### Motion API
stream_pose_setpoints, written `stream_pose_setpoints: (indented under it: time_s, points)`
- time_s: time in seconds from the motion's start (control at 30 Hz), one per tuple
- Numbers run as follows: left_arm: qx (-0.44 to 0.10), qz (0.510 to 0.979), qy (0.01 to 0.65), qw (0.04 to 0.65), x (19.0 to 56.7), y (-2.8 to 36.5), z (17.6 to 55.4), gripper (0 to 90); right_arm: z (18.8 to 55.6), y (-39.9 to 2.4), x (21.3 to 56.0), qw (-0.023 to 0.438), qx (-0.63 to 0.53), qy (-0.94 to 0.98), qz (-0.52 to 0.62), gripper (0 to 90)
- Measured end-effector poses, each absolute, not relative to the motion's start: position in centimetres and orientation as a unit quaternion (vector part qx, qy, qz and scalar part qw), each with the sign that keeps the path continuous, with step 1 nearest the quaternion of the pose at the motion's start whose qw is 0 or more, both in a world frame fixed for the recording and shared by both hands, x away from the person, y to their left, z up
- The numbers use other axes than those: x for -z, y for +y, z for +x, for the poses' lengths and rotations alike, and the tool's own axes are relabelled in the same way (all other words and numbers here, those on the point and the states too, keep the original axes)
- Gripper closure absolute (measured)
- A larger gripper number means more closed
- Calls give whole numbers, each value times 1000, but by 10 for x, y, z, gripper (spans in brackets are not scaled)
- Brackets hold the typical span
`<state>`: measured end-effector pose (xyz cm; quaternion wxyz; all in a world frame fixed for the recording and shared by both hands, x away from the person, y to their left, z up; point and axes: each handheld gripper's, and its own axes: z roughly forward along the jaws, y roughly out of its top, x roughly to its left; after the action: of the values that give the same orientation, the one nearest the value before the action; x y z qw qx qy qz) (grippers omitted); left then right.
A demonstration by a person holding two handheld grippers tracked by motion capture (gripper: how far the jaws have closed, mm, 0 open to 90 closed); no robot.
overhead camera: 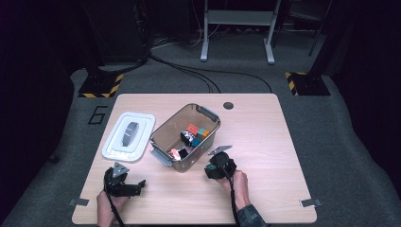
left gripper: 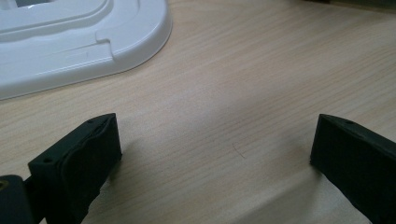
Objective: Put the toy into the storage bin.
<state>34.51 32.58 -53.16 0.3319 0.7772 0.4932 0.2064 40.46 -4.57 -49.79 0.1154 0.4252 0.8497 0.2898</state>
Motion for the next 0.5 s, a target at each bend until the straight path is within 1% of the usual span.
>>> stream_pose_setpoints:
  time_s: [0.1,0.33,0.4,0.5]
  points:
    - [-208,779,490,330,531,326,345,14,405,-46,499,116,-291,849,426,576]
    - [-208,779,490,330,531,326,345,14,405,-51,497,116,-299,847,425,585]
    - [-209,779,490,330,531,326,345,14,405,-54,494,108,-307,844,427,586]
    - [-208,779,491,331,531,326,345,14,405,-58,489,109,-313,840,430,586]
